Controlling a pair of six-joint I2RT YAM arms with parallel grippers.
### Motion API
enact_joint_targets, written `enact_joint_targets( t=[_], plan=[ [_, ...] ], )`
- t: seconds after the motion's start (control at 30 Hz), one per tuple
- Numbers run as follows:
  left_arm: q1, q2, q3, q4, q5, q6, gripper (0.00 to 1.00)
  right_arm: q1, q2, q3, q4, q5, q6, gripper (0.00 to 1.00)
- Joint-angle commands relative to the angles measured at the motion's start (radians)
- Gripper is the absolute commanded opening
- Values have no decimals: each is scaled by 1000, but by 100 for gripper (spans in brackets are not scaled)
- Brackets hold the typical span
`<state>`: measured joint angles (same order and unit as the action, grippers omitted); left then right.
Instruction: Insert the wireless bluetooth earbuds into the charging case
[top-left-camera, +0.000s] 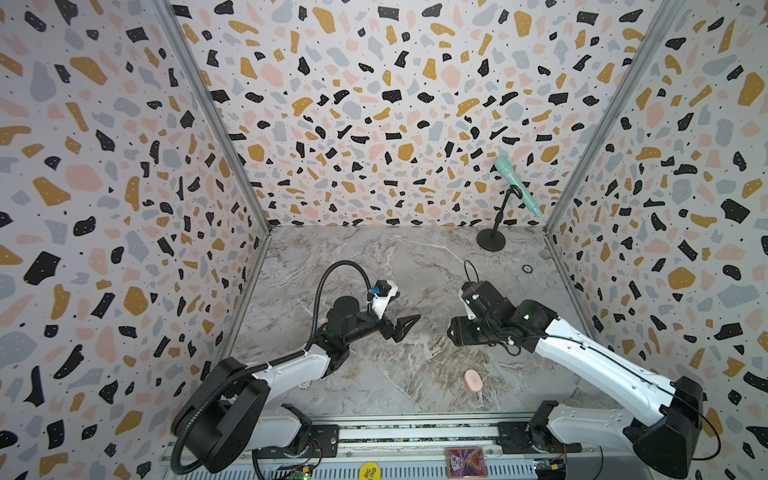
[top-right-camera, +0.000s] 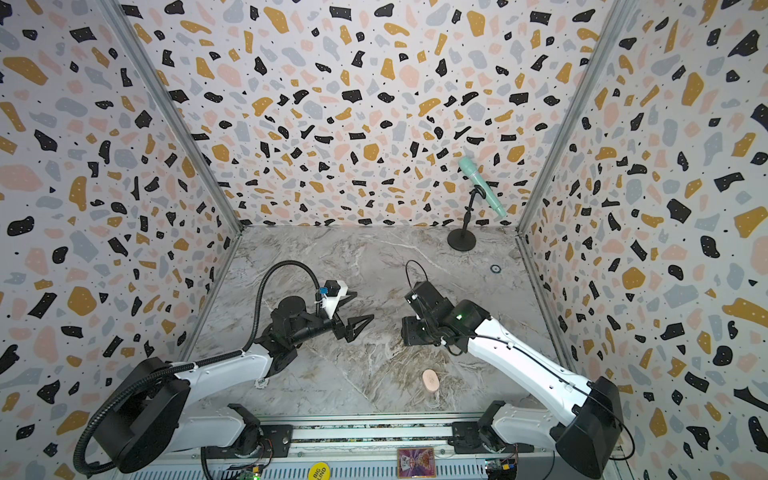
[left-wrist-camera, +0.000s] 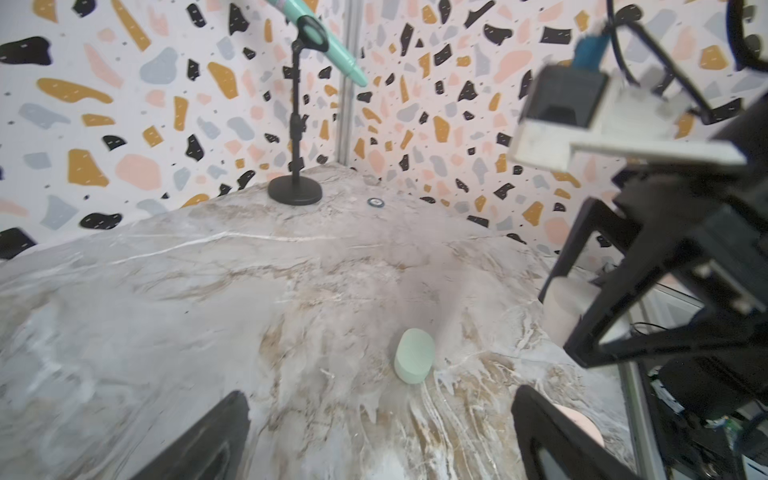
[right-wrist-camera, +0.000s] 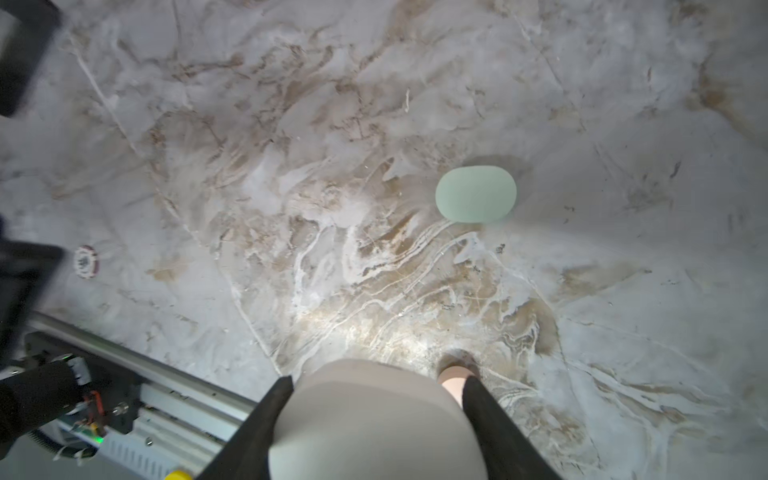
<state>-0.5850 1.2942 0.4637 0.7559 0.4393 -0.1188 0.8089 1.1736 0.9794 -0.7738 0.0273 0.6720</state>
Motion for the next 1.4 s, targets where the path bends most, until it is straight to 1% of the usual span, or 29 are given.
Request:
enact_joint_targets(
  t=[0.0, 0.1, 0.23, 0.43, 0.57, 0.67, 0.73, 0.9, 0.93, 1.07, 1.13, 1.17, 1.23, 1.3, 1.37],
  plan=[
    [-3, -34, -23, -32, -143, -23, 100, 43, -25, -106, 167, 58, 36, 48],
    [-3, -44, -33, -48, -198, -51, 100, 77, 11, -182, 252, 94, 42, 49],
    [-1, -51, -37, -77, -259, -88, 100, 85, 72, -251, 350, 103, 35, 50],
    [-1, -69, -43, -152, -347, -99, 100, 86, 163, -320, 446, 121, 9, 53],
    [1, -91, -56, -153, -375, -107, 100, 87, 202, -334, 469, 127, 1, 56],
    [3, -106, -57, -163, -403, -102, 100, 87, 212, -343, 472, 119, -3, 65],
    [11, -123, -54, -174, -421, -97, 100, 87, 201, -333, 446, 121, -4, 76],
    [58, -191, -56, -205, -477, -69, 100, 72, 87, -291, 375, 139, -42, 97],
    [74, -205, -57, -203, -481, -59, 100, 53, 60, -278, 361, 136, -62, 100],
    [123, -247, -71, -174, -516, 31, 100, -44, -41, -214, 355, 122, -181, 99],
    [144, -254, -78, -150, -578, 77, 100, -105, -73, -193, 382, 160, -267, 99],
    [157, -252, -81, -136, -592, 93, 100, -135, -80, -192, 402, 182, -307, 99],
    [184, -239, -90, -105, -627, 126, 100, -197, -93, -211, 480, 252, -407, 99],
    [212, -232, -100, -86, -651, 148, 100, -256, -114, -256, 605, 307, -492, 99],
    [235, -230, -114, -62, -679, 172, 100, -337, -147, -339, 791, 295, -603, 99]
  ],
)
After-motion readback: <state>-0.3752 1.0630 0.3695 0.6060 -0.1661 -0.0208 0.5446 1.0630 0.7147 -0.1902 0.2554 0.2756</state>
